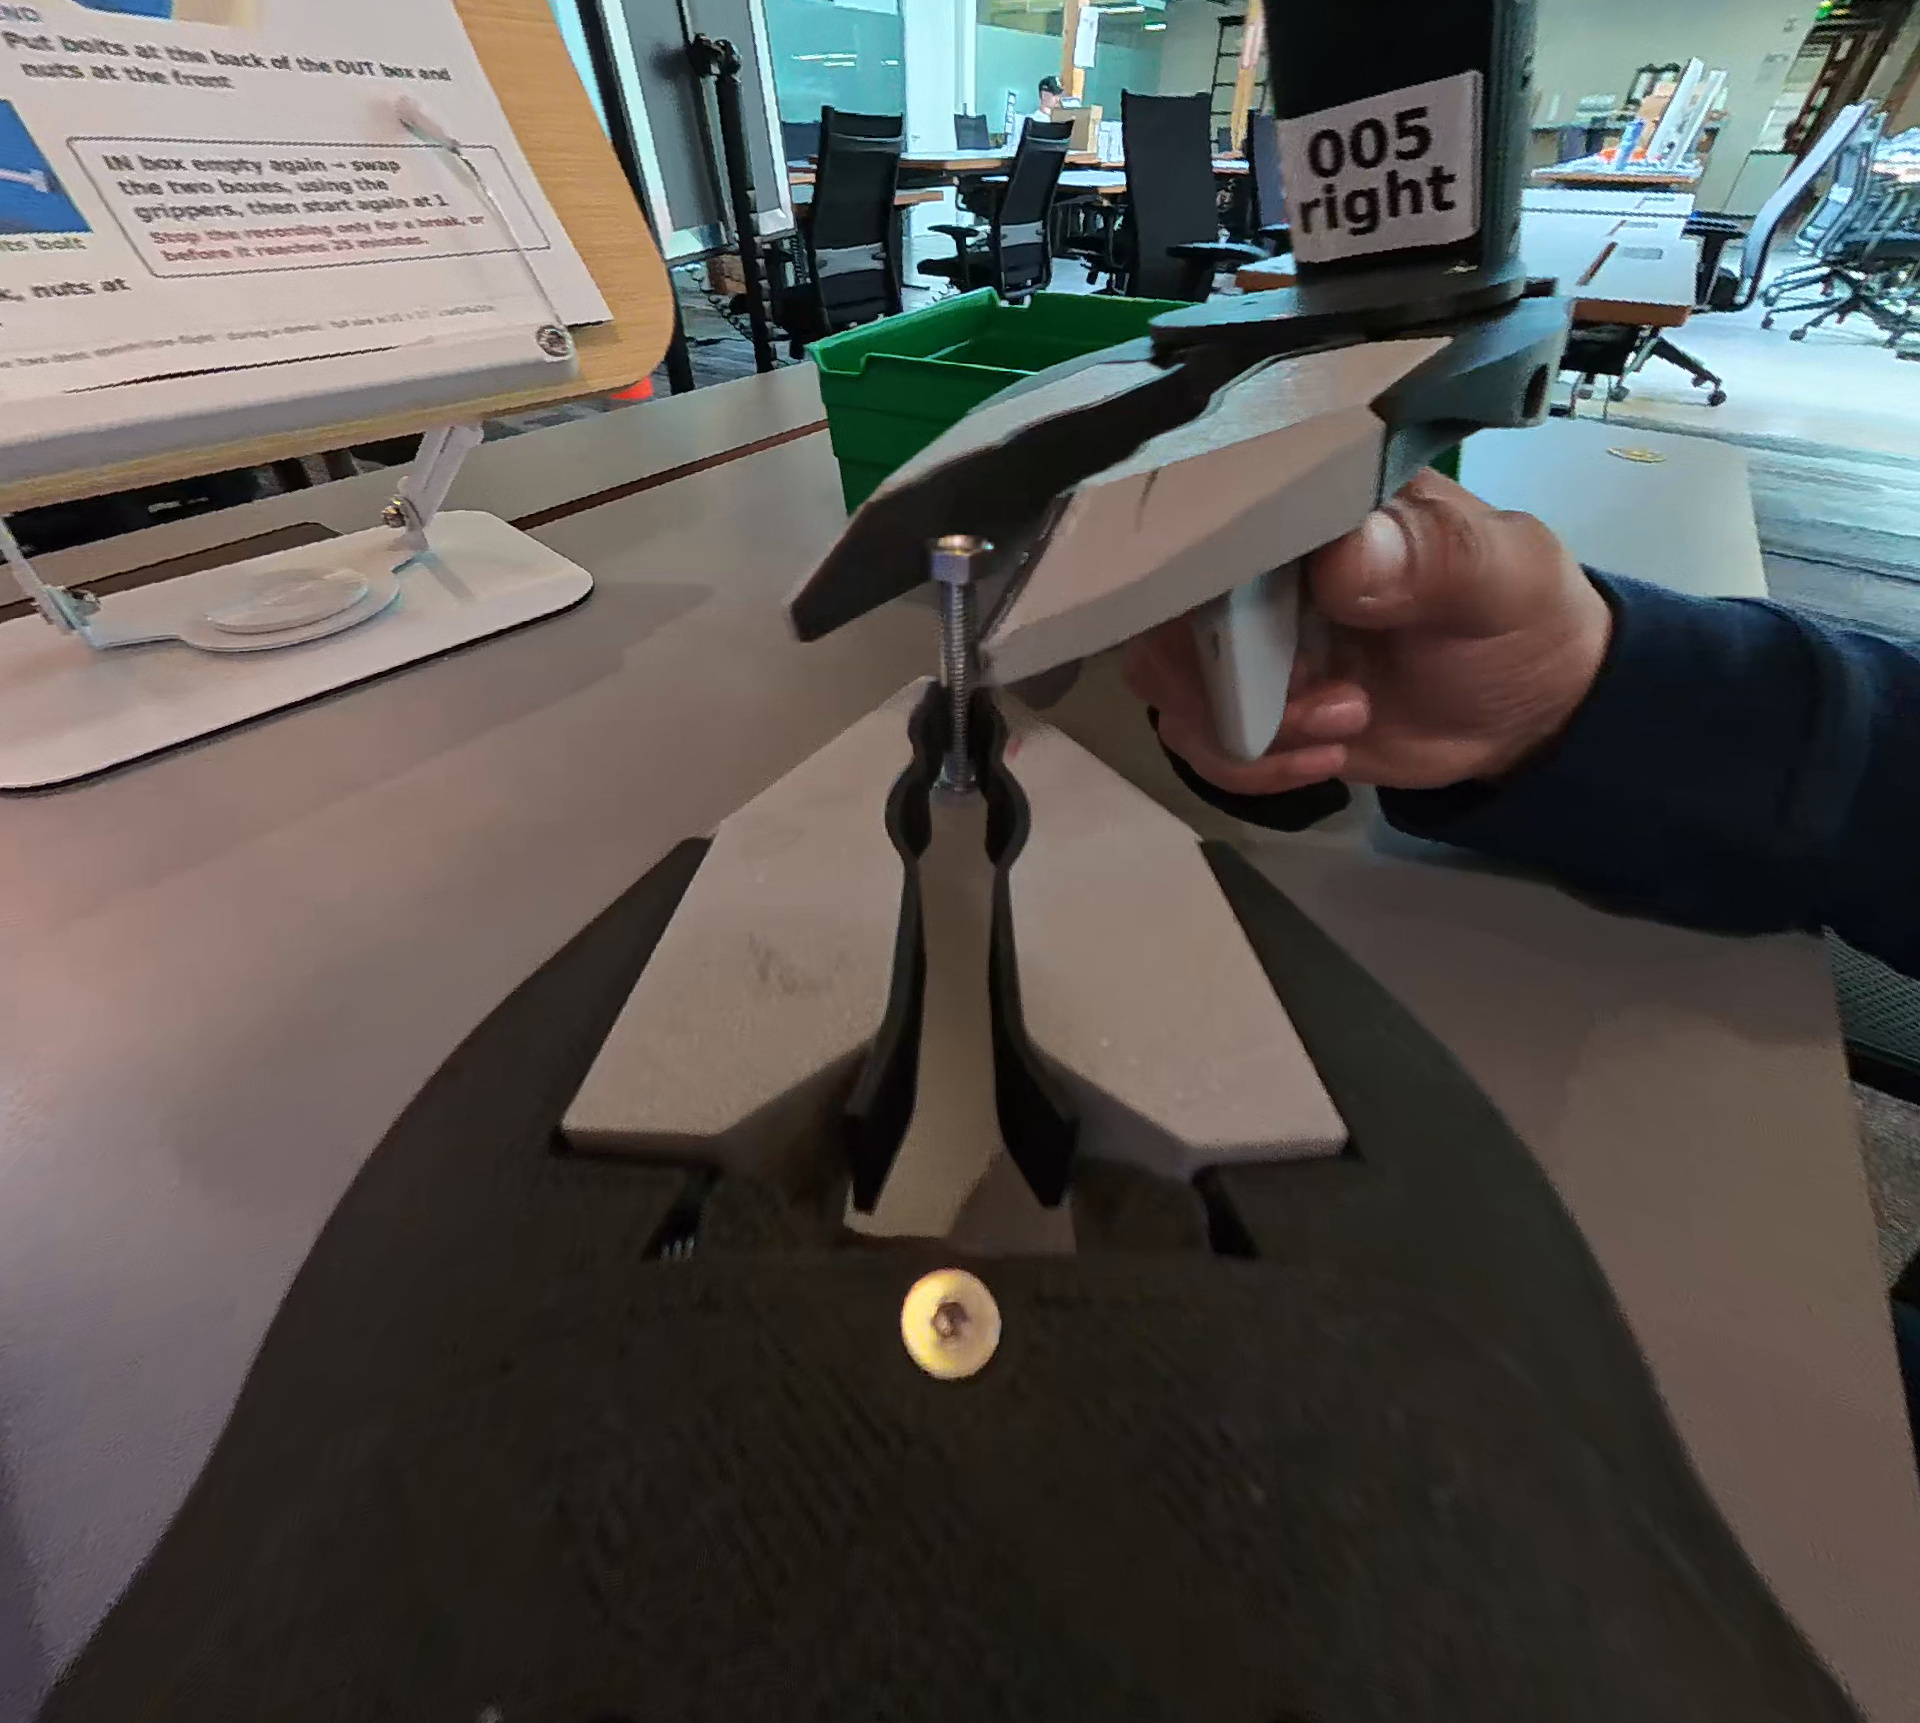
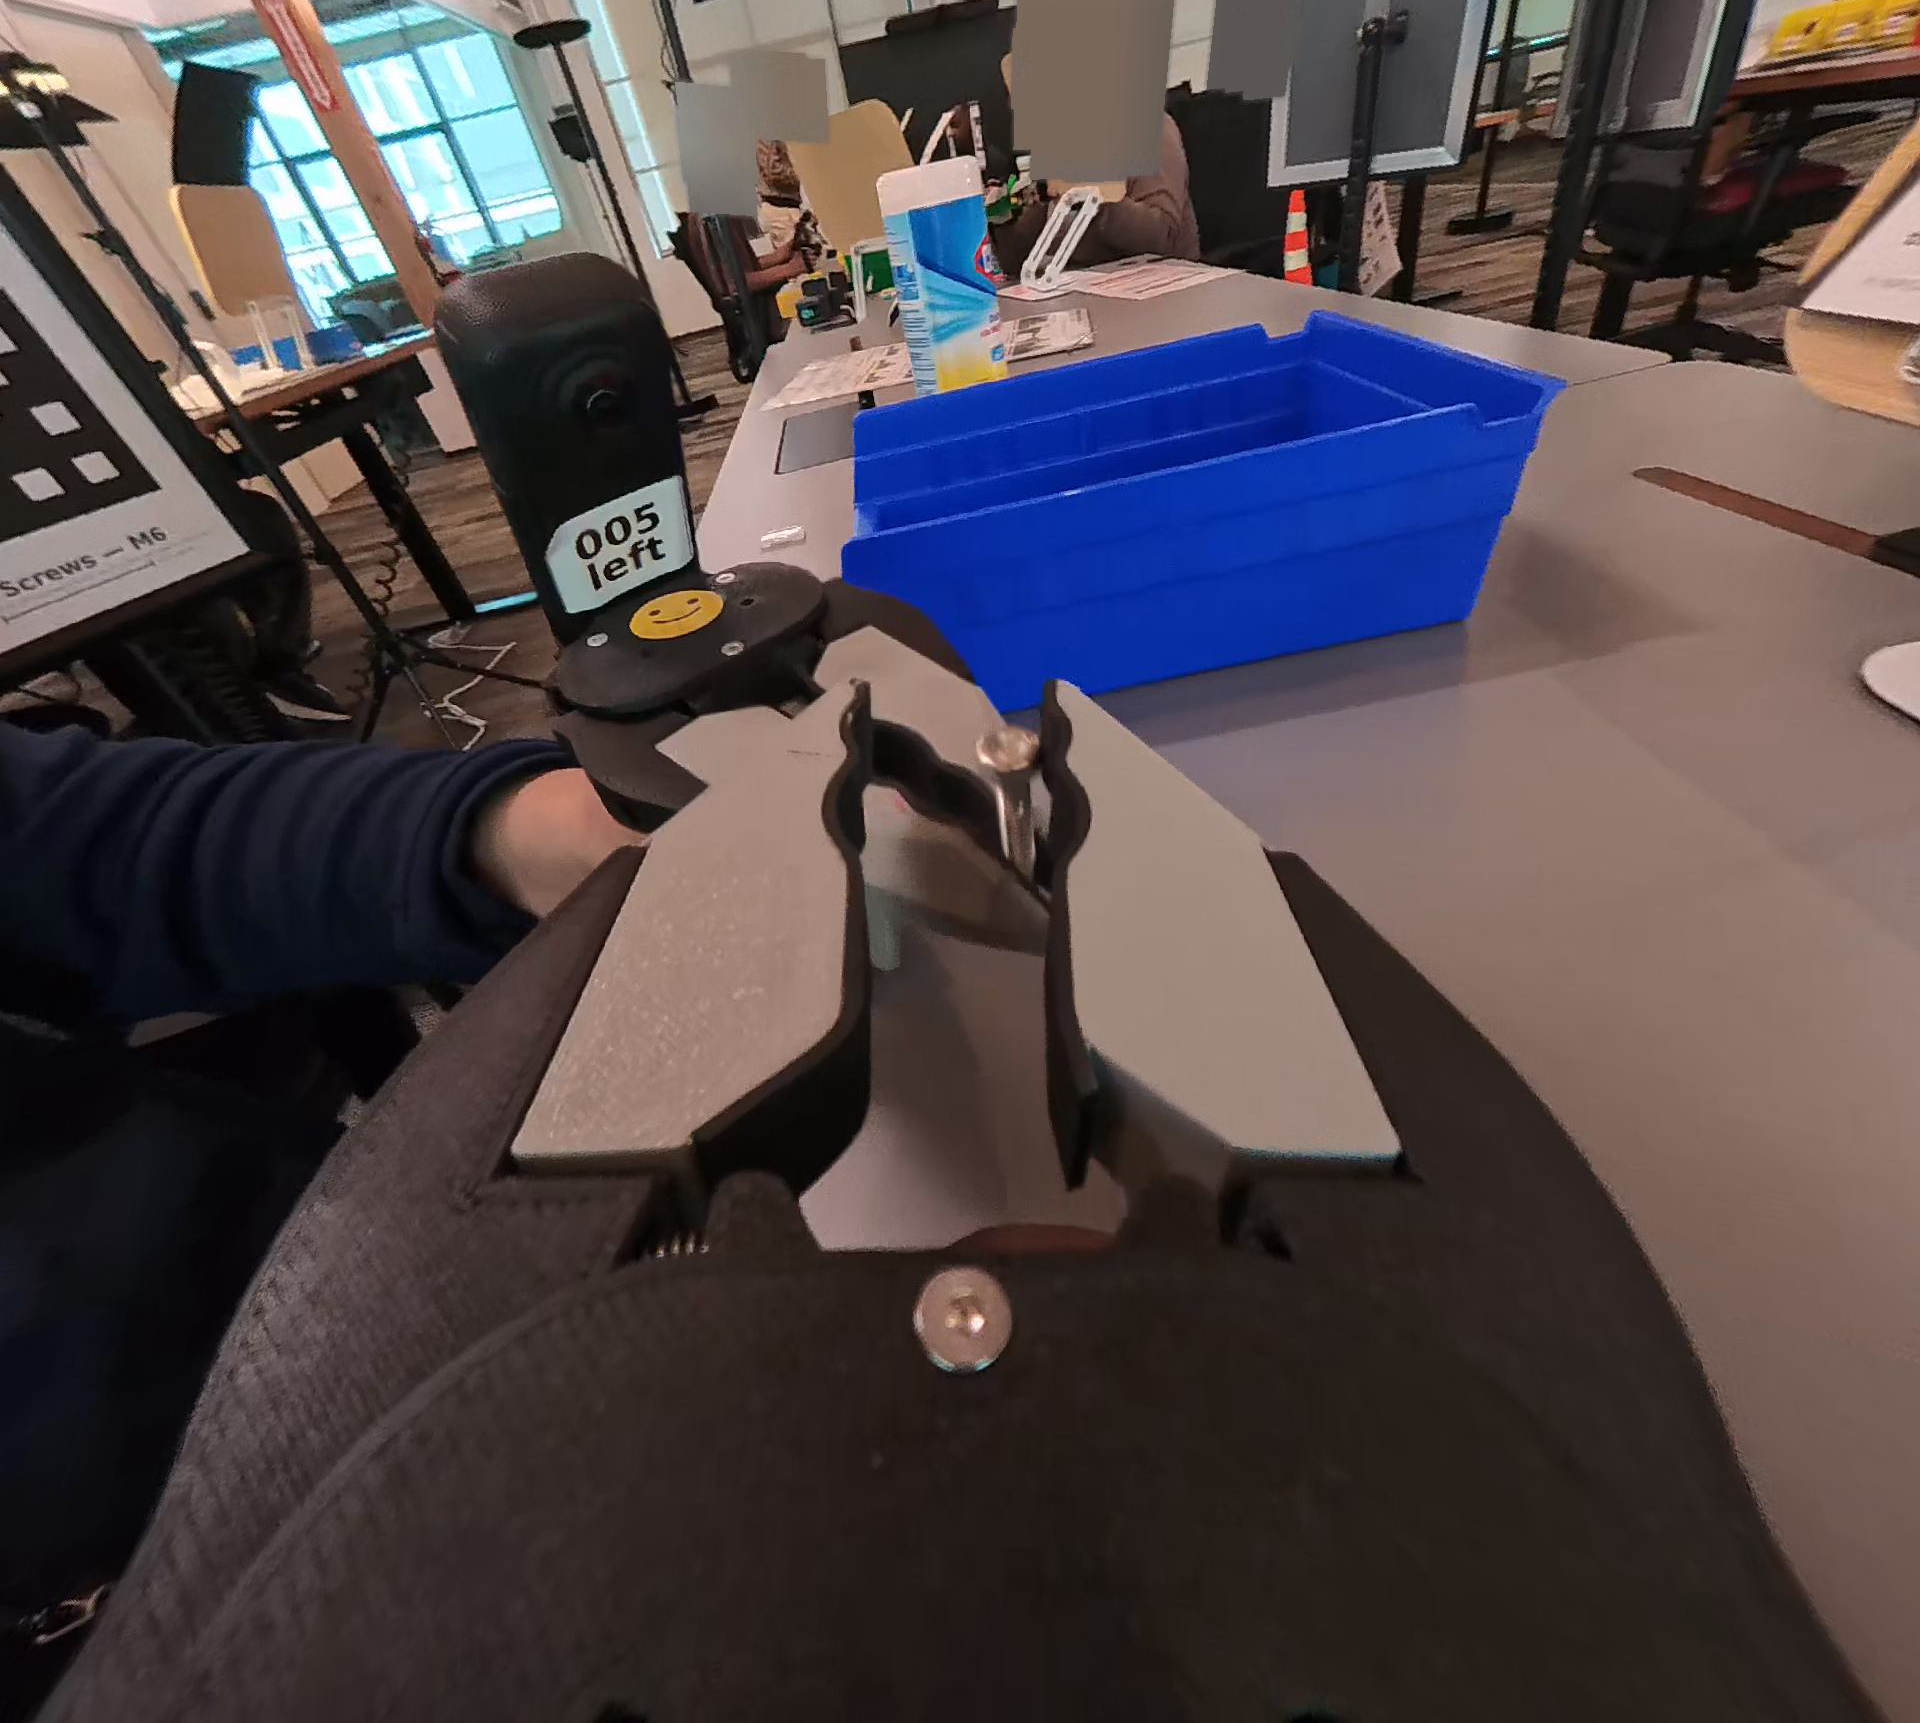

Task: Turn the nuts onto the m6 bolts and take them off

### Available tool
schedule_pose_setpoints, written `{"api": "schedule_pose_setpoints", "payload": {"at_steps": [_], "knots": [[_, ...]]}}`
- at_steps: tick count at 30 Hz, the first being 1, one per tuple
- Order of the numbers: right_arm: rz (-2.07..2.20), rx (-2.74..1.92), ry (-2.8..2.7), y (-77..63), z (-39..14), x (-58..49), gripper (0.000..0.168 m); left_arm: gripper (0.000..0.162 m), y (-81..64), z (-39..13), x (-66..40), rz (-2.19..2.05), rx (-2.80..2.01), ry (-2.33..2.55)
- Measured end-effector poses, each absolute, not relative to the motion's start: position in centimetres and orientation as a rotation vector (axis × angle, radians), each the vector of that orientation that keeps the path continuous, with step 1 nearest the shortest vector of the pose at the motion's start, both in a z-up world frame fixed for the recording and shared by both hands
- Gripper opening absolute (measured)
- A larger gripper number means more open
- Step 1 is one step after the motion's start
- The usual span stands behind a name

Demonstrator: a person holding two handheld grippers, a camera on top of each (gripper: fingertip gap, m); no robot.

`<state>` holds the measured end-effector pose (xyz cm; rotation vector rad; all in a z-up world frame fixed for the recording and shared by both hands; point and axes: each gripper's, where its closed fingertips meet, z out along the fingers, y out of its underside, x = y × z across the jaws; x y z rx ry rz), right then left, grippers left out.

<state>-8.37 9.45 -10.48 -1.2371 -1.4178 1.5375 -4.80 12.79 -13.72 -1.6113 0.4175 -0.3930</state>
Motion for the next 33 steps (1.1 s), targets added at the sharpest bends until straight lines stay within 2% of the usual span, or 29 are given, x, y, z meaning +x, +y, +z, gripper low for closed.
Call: {"api": "schedule_pose_setpoints", "payload": {"at_steps": [11,17,24,33], "knots": [[1.529,-1.229,-1.325,11.3,-8.9,-6.8,0.027,0.003,12.8,-12.6,-6.6,-0.450,-1.571,0.294],[1.495,-1.228,-1.399,10.2,-9.9,-7.5,0.023,0.003,12.7,-13.0,-5.7,-0.438,-1.583,0.349],[1.491,-1.234,-1.430,9.6,-10.5,-8.2,0.027,0.003,12.6,-13.3,-4.6,-0.450,-1.591,0.406],[1.488,-1.228,-1.342,11.1,-9.3,-7.1,0.023,0.003,12.9,-13.3,-5.9,-0.414,-1.600,0.343]]}}
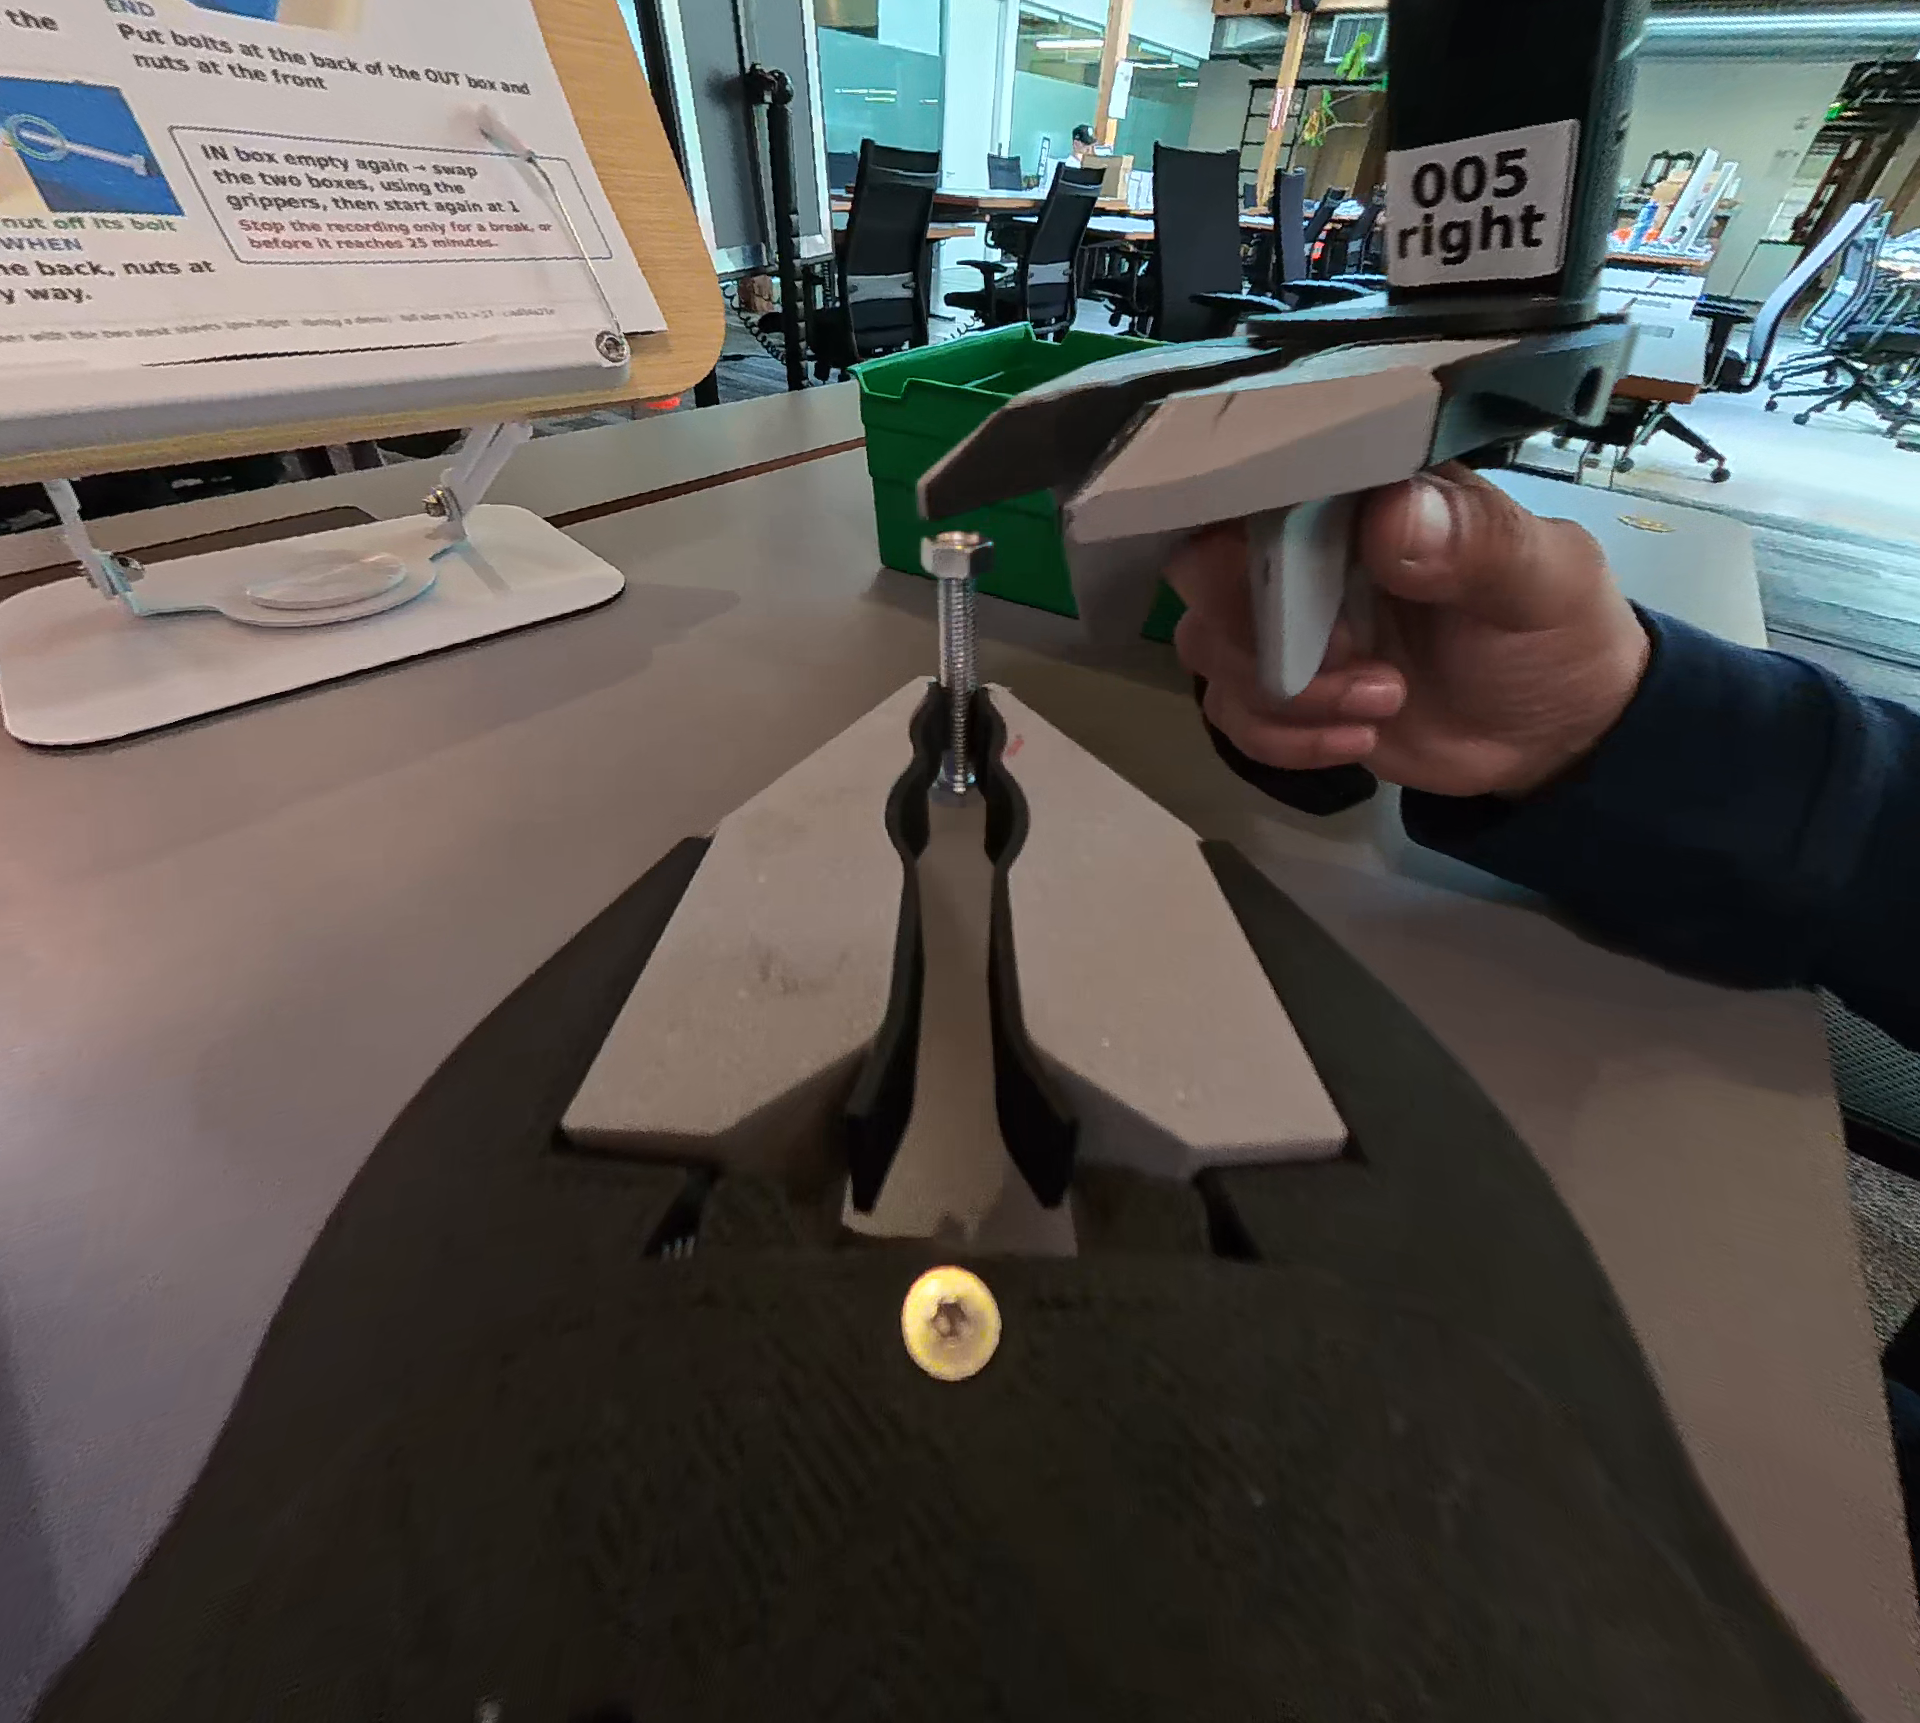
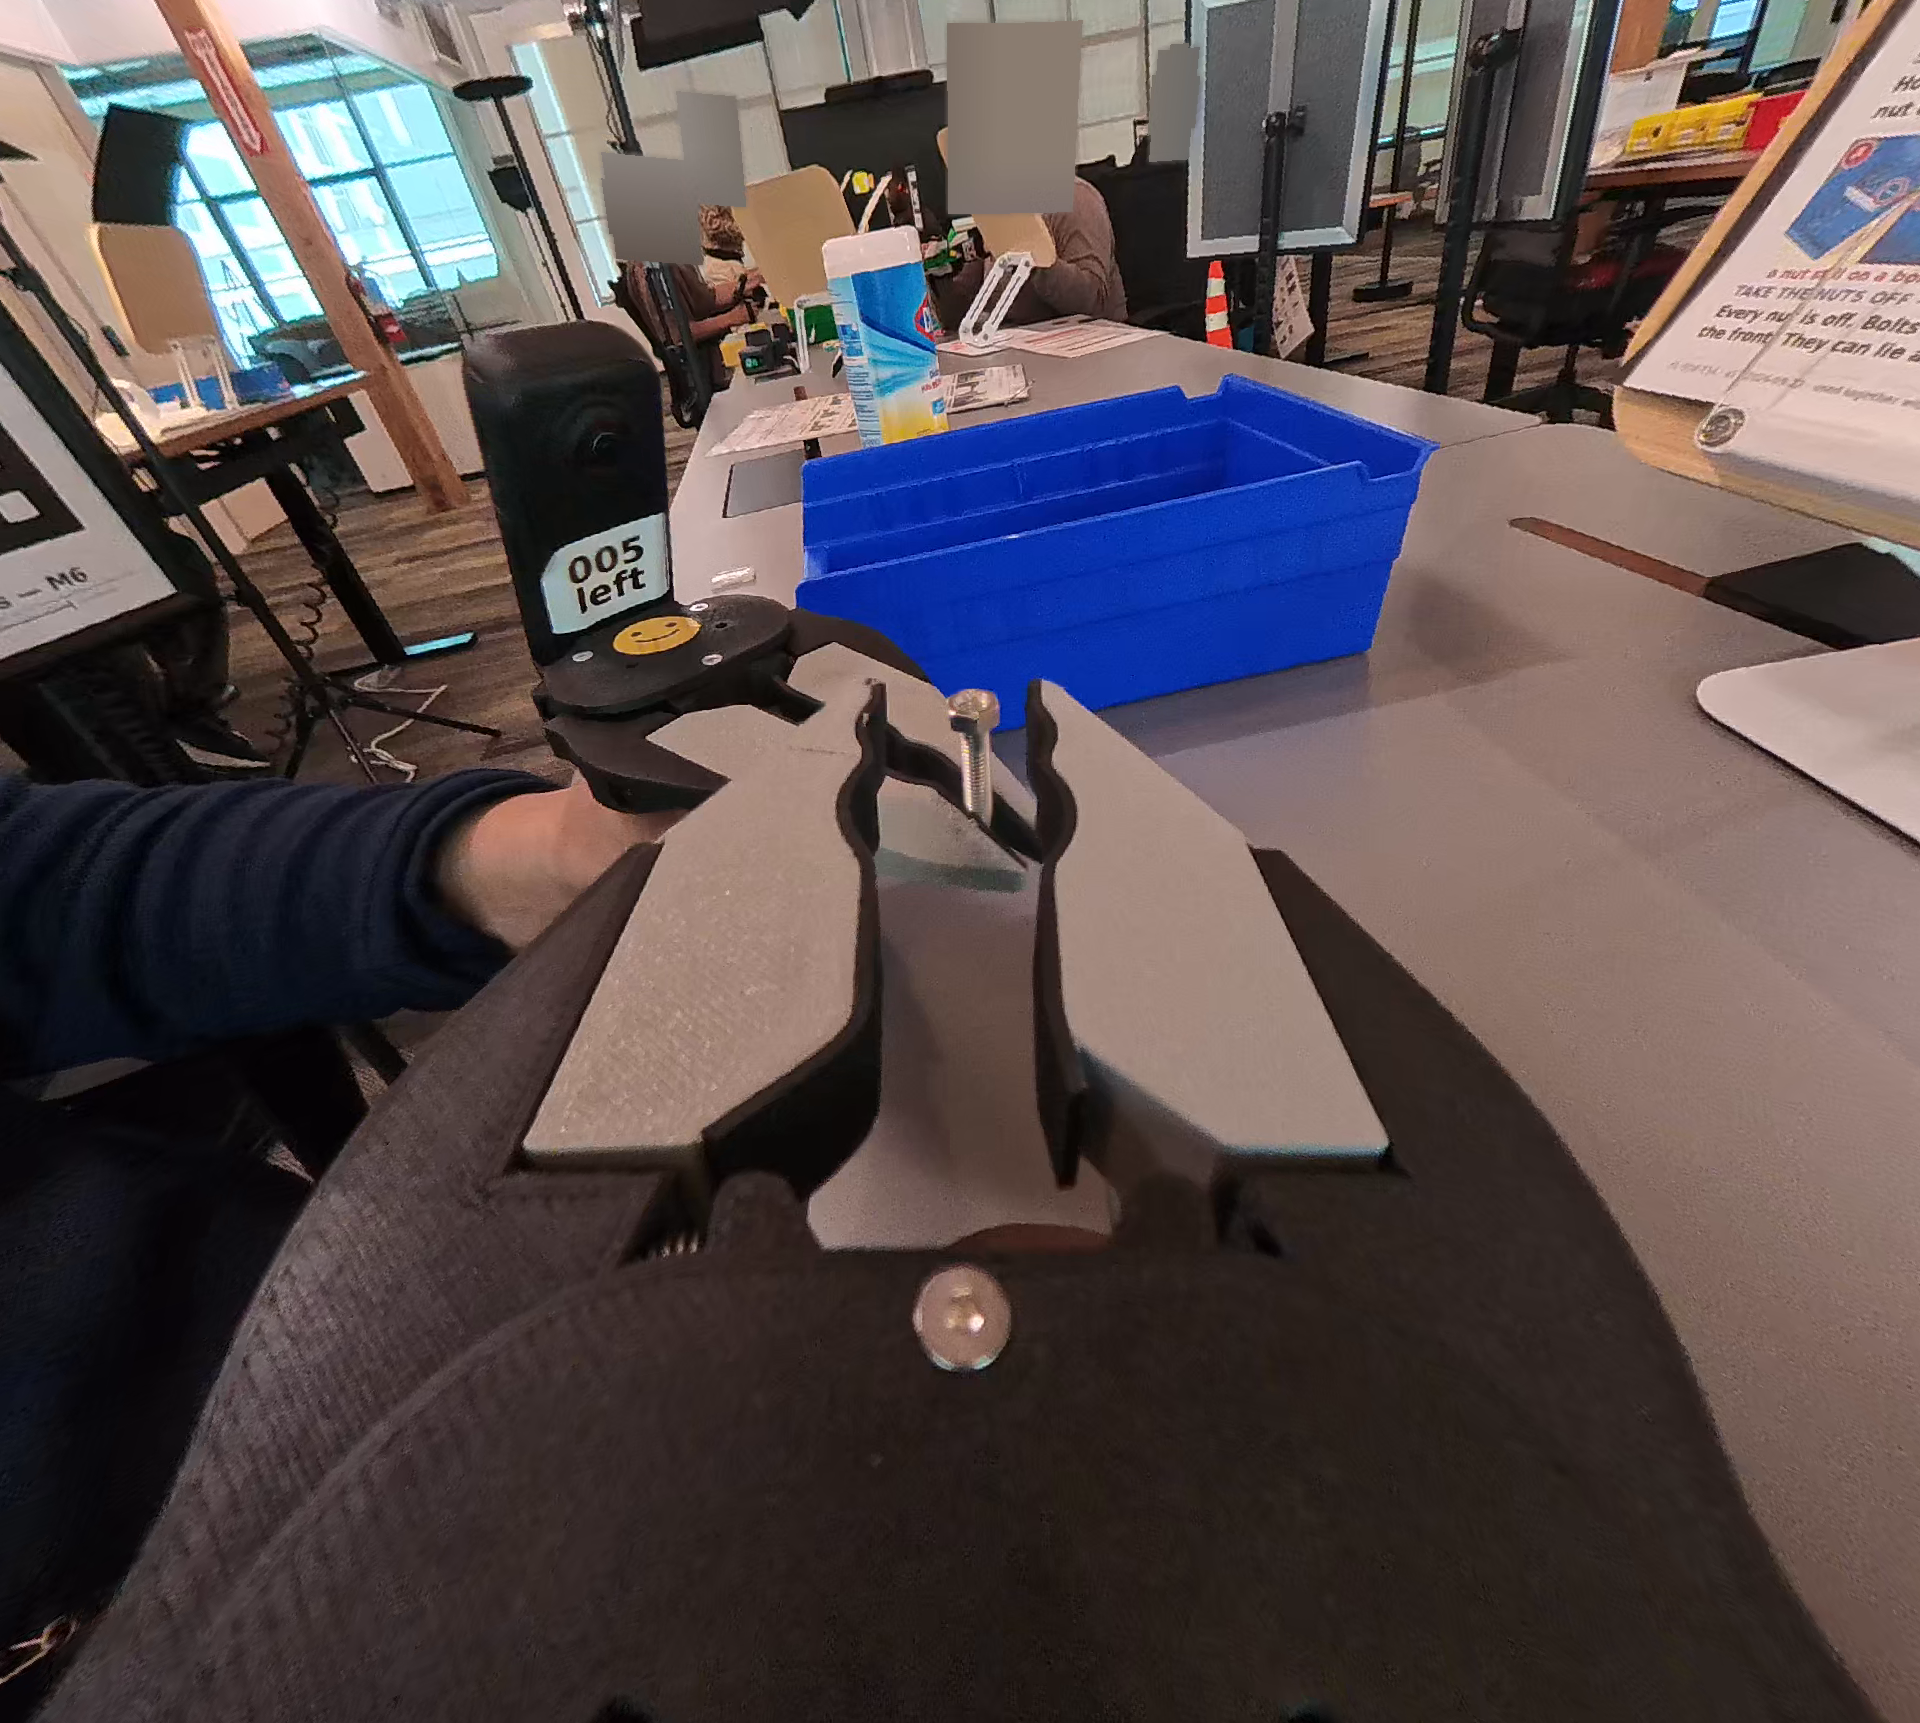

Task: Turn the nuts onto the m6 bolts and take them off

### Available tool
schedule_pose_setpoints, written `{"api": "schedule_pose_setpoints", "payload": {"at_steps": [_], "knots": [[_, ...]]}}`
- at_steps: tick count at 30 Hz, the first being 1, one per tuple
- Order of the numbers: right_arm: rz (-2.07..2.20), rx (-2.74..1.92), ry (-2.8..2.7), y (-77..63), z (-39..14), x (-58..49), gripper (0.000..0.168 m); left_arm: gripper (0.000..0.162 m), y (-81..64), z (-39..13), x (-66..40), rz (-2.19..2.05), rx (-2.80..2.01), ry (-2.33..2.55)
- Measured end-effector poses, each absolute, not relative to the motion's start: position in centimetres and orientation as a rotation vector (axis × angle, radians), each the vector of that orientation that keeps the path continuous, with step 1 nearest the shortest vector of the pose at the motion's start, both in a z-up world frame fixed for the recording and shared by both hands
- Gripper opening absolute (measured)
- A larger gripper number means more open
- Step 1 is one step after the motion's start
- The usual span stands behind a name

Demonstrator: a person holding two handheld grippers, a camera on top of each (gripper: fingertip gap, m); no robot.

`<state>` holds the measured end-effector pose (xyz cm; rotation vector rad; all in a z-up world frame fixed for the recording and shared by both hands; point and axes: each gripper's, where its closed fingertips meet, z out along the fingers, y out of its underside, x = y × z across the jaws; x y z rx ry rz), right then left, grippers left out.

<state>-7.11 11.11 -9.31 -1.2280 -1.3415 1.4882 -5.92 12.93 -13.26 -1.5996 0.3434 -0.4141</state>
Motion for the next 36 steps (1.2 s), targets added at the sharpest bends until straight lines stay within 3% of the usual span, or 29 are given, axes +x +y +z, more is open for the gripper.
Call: {"api": "schedule_pose_setpoints", "payload": {"at_steps": [19,26,28,36], "knots": [[1.474,-1.239,-1.410,9.8,-10.8,-8.5,0.014,0.003,12.8,-13.8,-4.5,-0.403,-1.612,0.430],[1.478,-1.253,-1.368,10.6,-10.4,-8.2,0.018,0.003,12.8,-13.5,-4.8,-0.421,-1.602,0.401],[1.458,-1.274,-1.362,11.0,-10.6,-8.2,0.001,0.003,13.0,-13.7,-5.1,-0.399,-1.618,0.398],[1.355,-1.295,-1.181,14.6,-10.7,-7.7,0.017,0.003,13.5,-14.0,-6.5,-0.384,-1.644,0.312]]}}
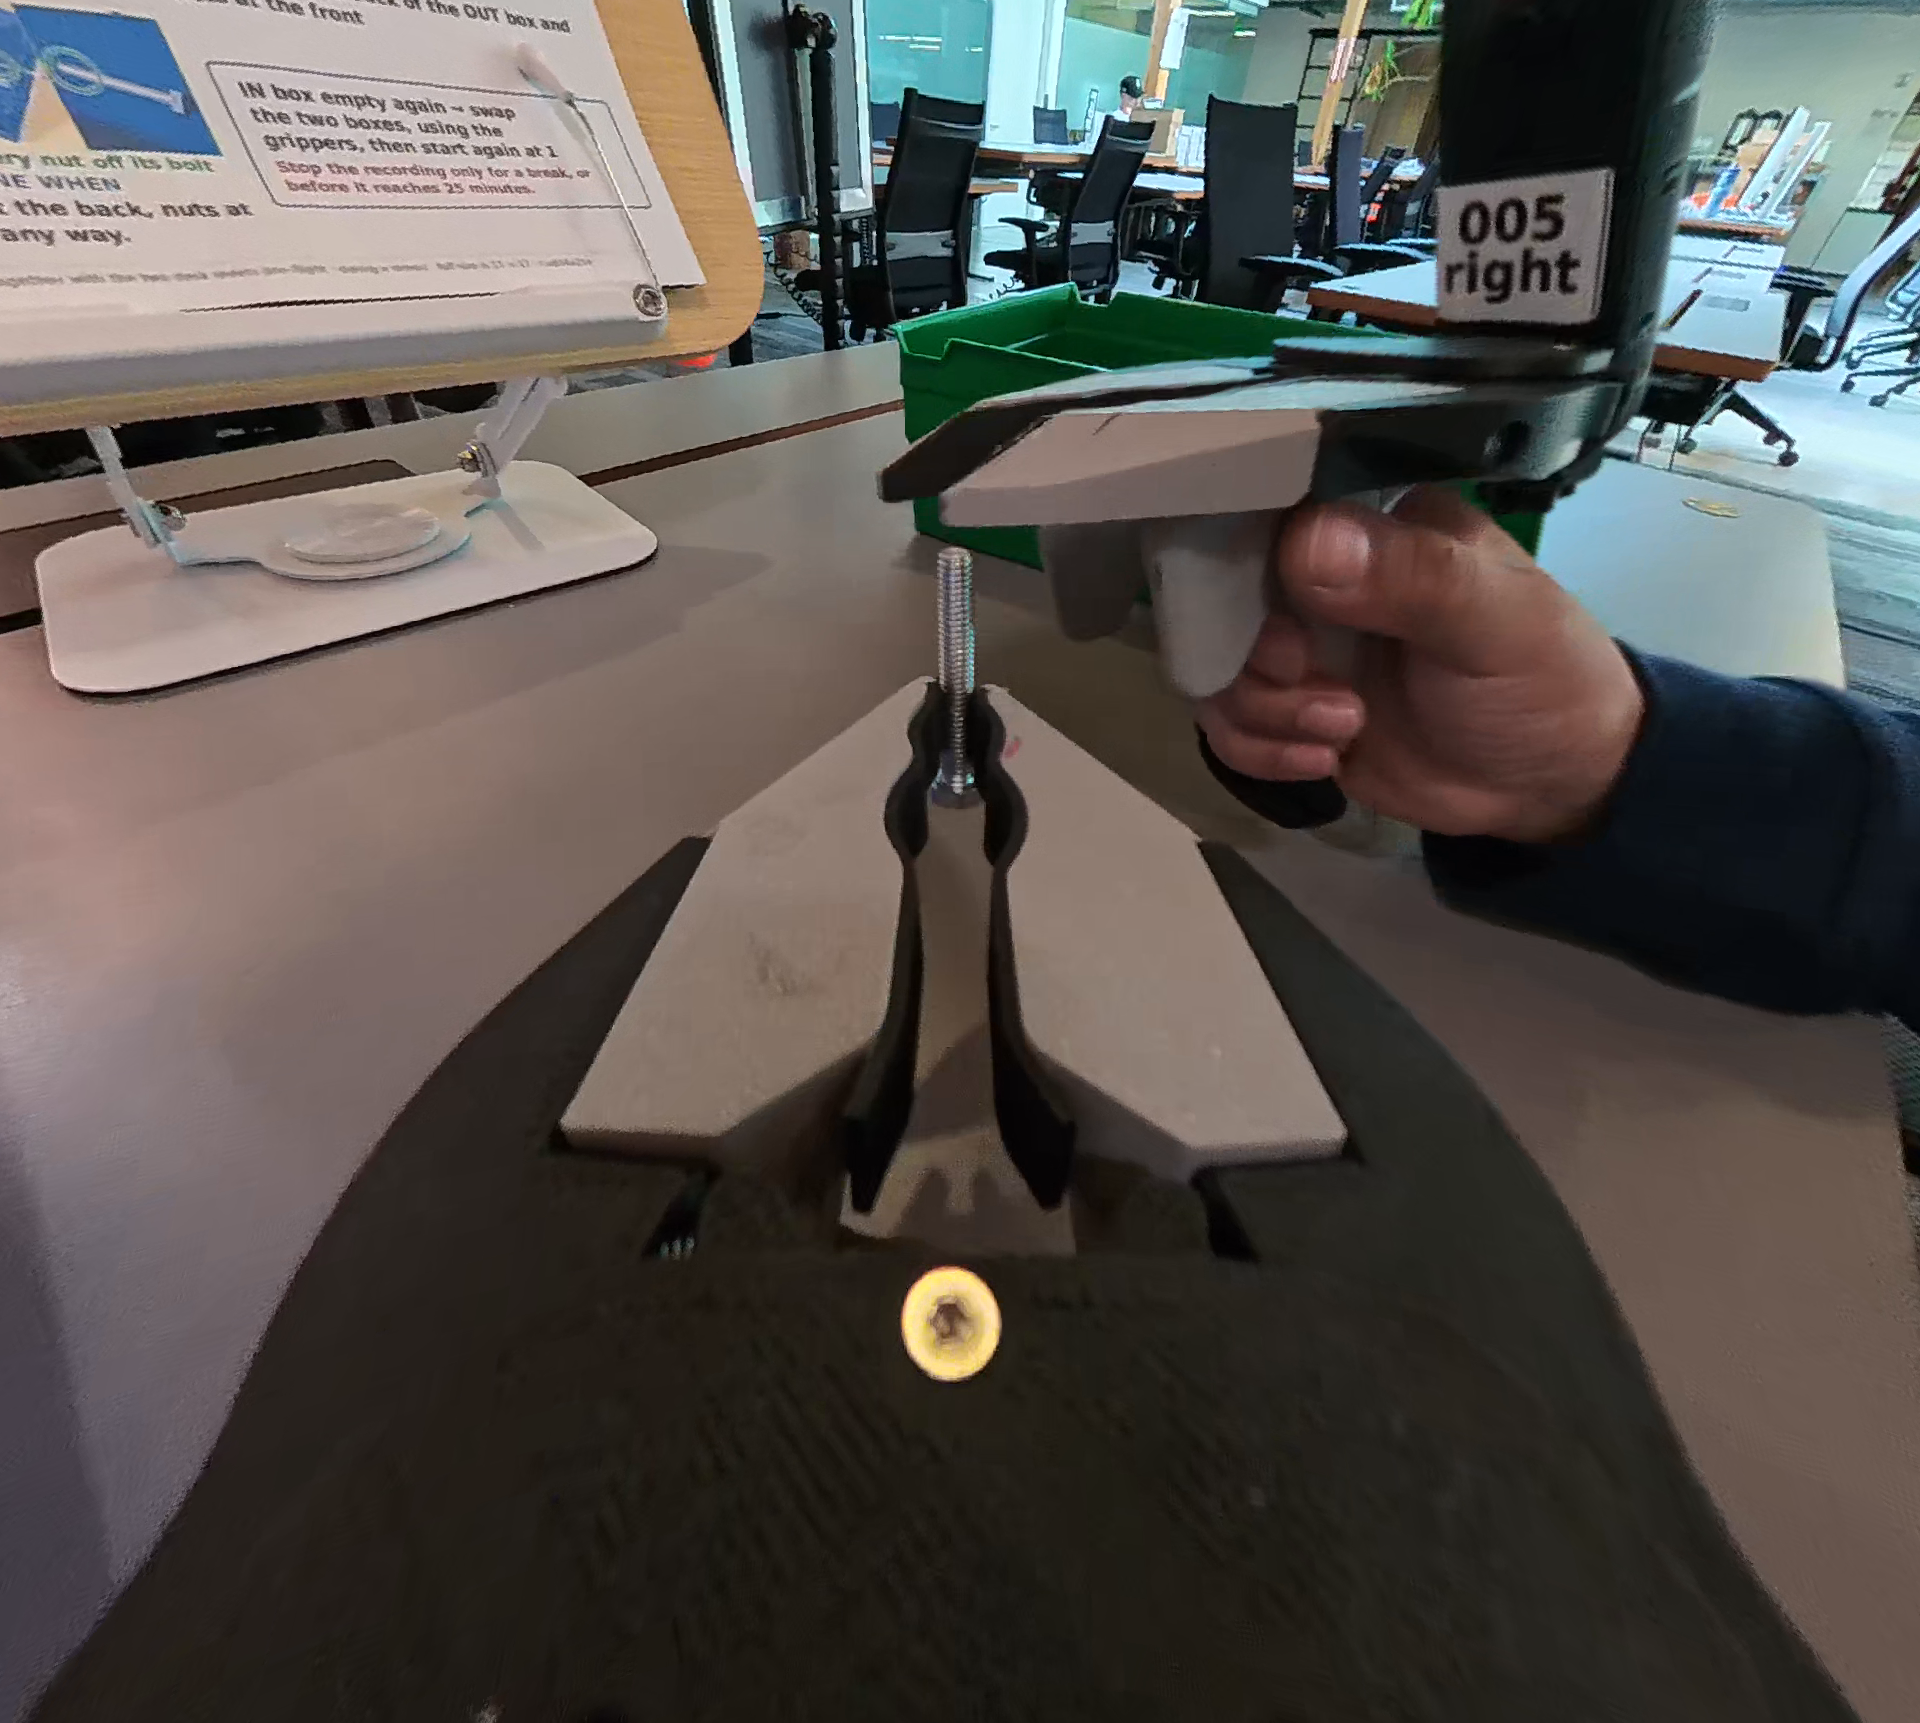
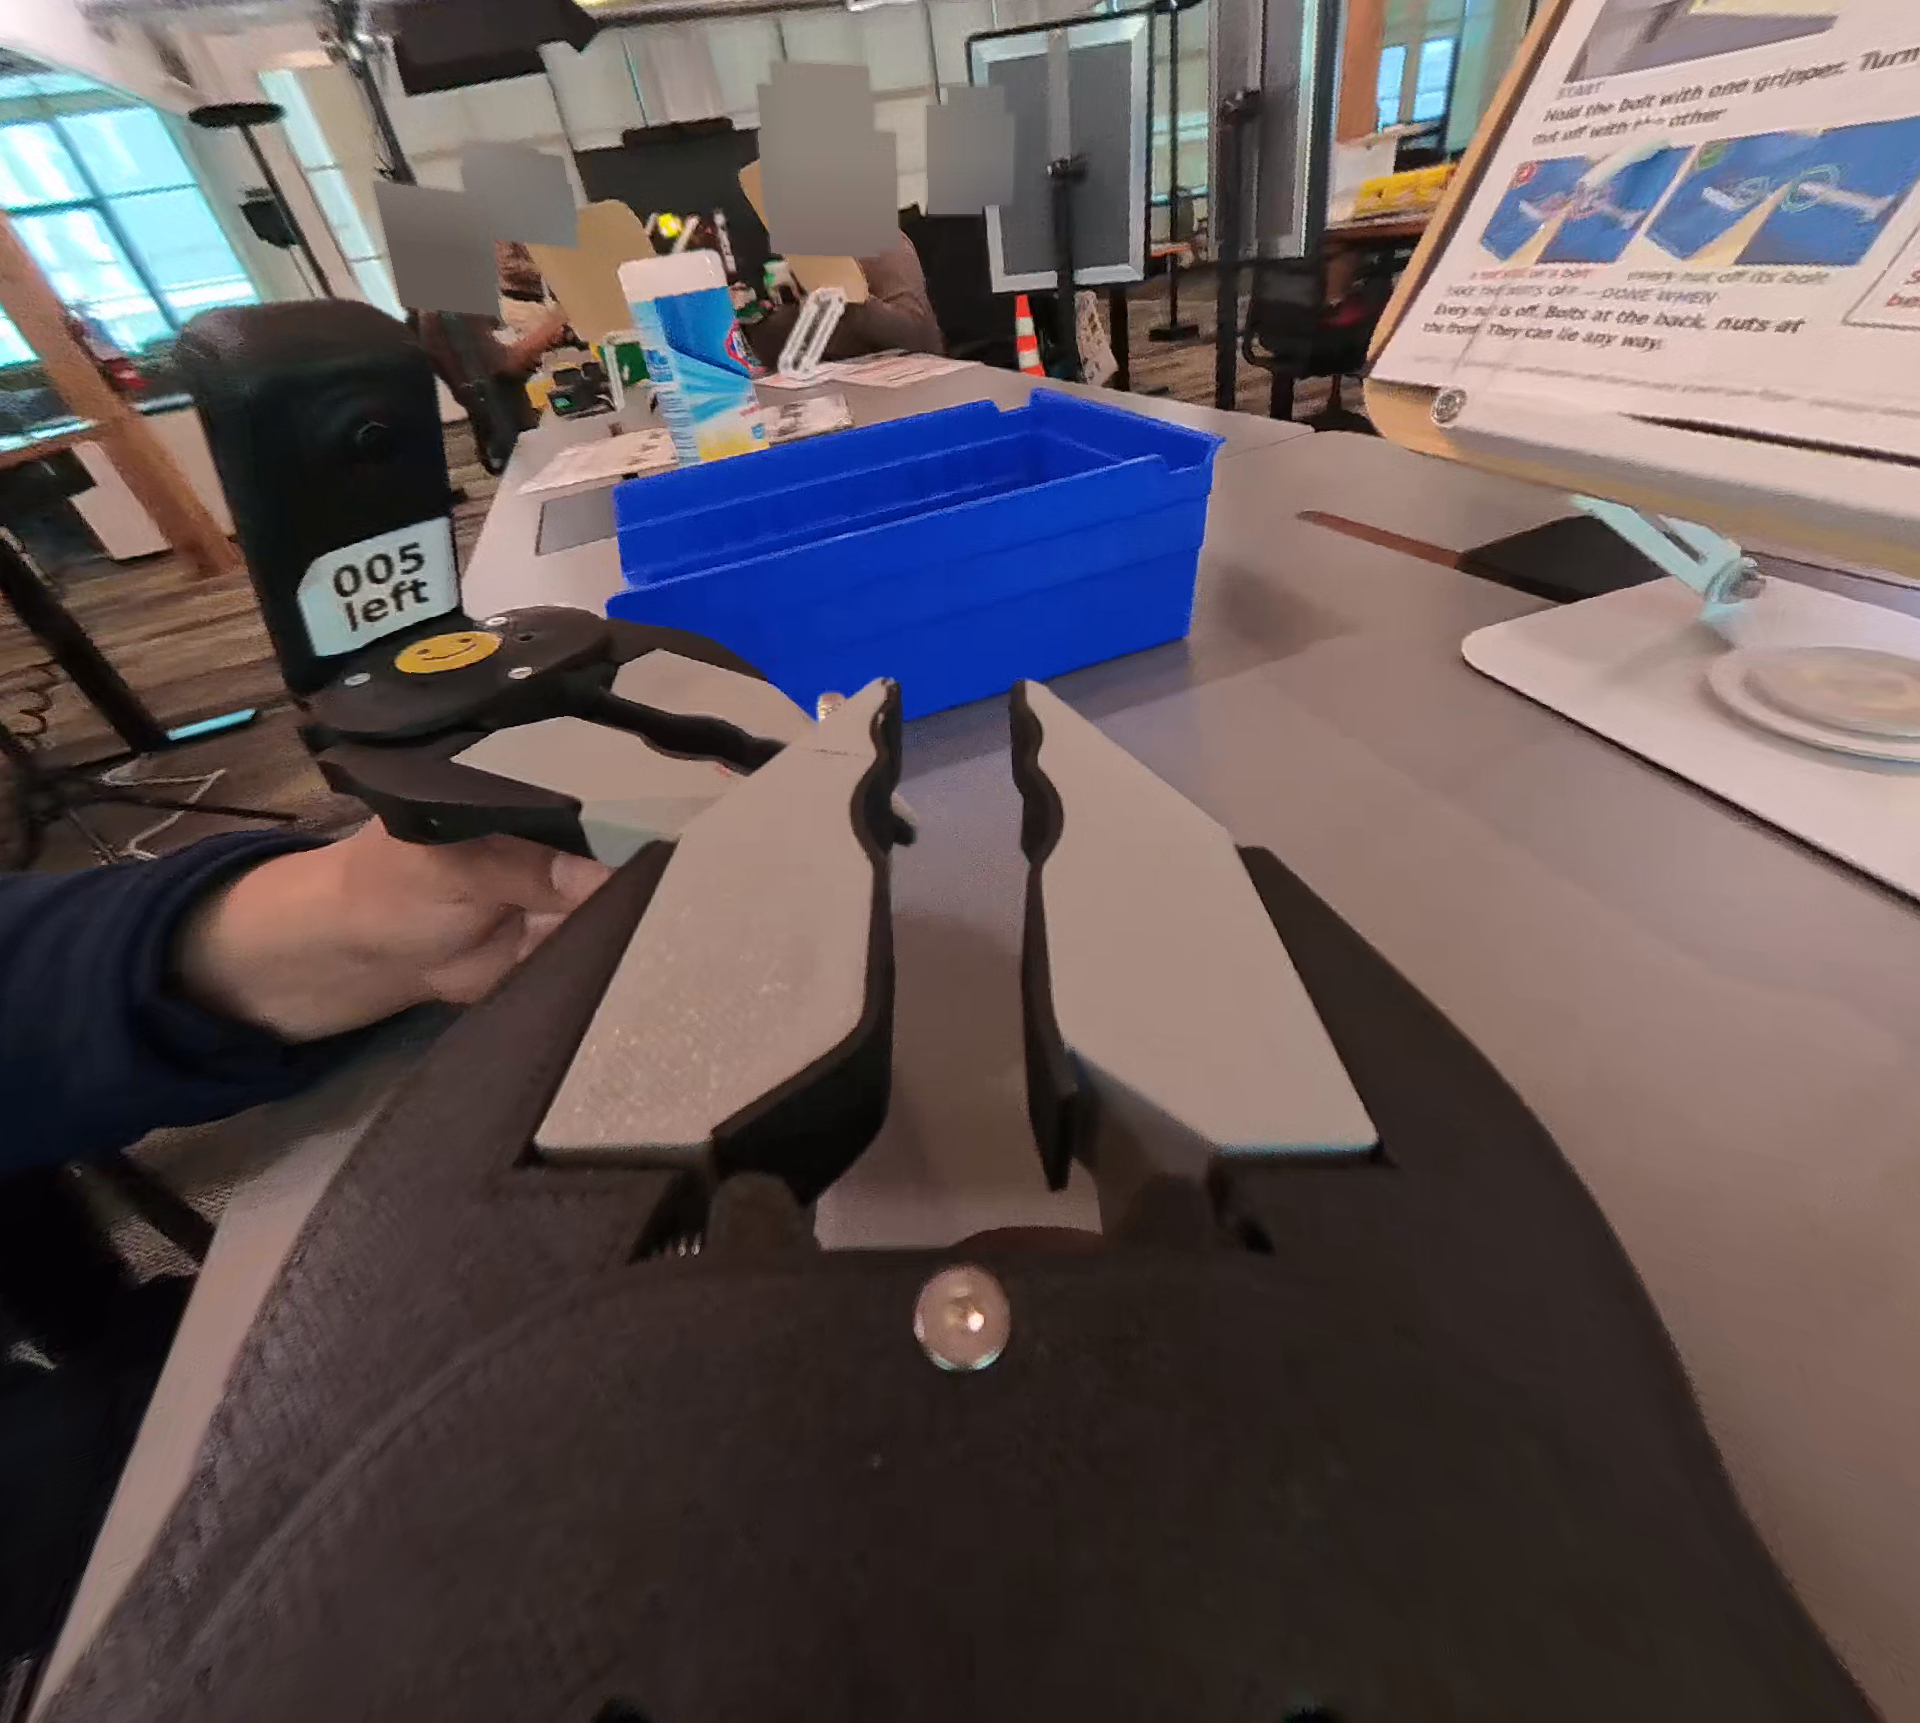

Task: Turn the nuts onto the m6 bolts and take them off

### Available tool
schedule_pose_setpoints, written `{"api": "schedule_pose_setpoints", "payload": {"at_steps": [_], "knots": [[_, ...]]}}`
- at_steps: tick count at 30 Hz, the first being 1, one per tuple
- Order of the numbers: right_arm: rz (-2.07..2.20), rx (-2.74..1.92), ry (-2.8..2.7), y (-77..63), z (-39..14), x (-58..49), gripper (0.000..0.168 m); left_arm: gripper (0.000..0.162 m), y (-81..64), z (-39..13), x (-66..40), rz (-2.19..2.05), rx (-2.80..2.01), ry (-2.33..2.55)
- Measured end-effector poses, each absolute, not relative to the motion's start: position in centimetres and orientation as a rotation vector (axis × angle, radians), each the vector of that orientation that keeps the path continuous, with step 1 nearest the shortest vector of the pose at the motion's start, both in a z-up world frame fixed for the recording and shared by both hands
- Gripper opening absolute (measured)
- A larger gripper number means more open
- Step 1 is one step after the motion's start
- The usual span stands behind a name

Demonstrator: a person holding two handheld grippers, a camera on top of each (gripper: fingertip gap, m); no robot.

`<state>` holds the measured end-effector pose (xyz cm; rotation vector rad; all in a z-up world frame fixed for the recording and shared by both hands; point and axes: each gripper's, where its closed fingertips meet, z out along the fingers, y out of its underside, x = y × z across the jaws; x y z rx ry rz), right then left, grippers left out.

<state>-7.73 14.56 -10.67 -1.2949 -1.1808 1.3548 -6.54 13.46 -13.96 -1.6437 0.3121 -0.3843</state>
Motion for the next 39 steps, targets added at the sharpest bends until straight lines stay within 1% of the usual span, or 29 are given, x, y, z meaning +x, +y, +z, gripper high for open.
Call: {"api": "schedule_pose_setpoints", "payload": {"at_steps": [2,4,11,15,18,24,28,31,39], "knots": [[1.429,-1.261,-1.179,14.0,-10.0,-7.6,0.018,0.003,13.4,-13.9,-6.6,-0.383,-1.640,0.309],[1.482,-1.243,-1.170,13.6,-9.3,-7.4,0.023,0.003,13.3,-13.8,-6.6,-0.379,-1.636,0.314],[1.357,-1.211,-1.157,14.4,-6.8,-4.9,0.026,0.003,13.3,-13.8,-6.6,-0.373,-1.636,0.316],[1.243,-1.357,-1.182,15.2,-7.1,-2.0,0.028,0.003,13.3,-14.0,-6.5,-0.362,-1.646,0.320],[1.083,-1.494,-1.250,15.5,-9.1,1.6,0.032,0.003,13.3,-14.1,-6.4,-0.338,-1.655,0.333],[0.772,-1.861,-1.375,15.9,-16.0,8.4,0.029,0.003,13.4,-14.3,-6.1,-0.334,-1.667,0.348],[0.545,-1.958,-1.488,16.1,-19.6,10.1,0.023,0.003,13.3,-14.4,-6.1,-0.325,-1.666,0.353],[0.416,-1.959,-1.532,16.7,-20.9,10.5,0.022,0.003,13.2,-14.2,-6.2,-0.338,-1.657,0.343],[0.369,-2.029,-1.523,17.7,-23.1,10.0,0.026,0.003,13.2,-14.3,-6.0,-0.338,-1.659,0.360]]}}
